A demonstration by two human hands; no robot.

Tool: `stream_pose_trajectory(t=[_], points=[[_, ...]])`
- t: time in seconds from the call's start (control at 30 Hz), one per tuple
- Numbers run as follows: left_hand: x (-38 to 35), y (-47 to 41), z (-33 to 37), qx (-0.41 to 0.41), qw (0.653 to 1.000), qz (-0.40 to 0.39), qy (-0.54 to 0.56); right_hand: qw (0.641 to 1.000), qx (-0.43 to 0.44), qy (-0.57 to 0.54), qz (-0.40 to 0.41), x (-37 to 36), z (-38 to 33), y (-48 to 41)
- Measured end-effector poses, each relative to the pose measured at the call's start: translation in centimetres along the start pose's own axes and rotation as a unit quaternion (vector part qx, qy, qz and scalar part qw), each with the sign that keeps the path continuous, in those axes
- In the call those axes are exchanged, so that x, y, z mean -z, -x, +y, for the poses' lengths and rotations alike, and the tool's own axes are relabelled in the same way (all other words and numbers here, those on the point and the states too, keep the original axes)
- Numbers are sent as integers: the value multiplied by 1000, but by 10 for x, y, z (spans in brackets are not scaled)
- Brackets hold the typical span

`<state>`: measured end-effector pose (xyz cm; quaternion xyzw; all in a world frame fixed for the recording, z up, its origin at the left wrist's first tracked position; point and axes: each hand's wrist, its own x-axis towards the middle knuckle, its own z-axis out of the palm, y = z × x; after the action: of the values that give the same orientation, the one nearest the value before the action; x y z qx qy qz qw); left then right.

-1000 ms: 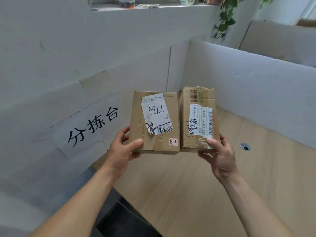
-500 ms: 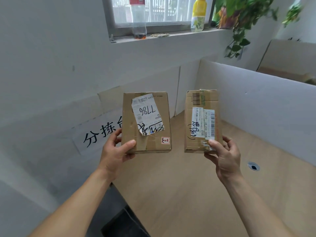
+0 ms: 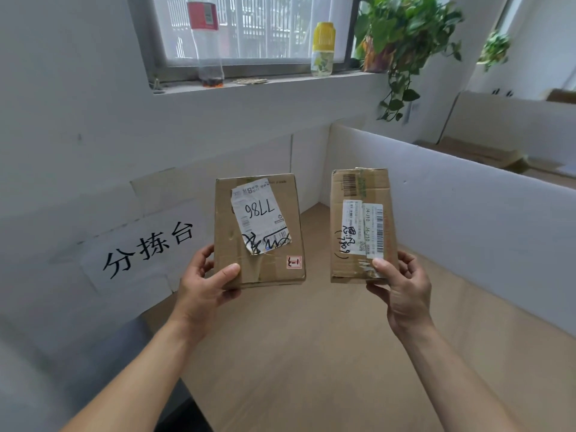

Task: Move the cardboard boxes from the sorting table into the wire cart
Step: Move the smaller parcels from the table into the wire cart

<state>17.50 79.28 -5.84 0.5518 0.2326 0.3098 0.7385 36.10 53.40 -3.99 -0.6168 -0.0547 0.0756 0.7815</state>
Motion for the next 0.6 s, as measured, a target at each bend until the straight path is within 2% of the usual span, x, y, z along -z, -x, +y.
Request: stream_pose_trajectory(t=[0.23,0.6], points=[[-10,-4,7,2,1000,-22,17,999,17,0,31,4,-16,9],[39,7,26,-10,1000,-22,10,999,20,-8,30,-32,-9,37]])
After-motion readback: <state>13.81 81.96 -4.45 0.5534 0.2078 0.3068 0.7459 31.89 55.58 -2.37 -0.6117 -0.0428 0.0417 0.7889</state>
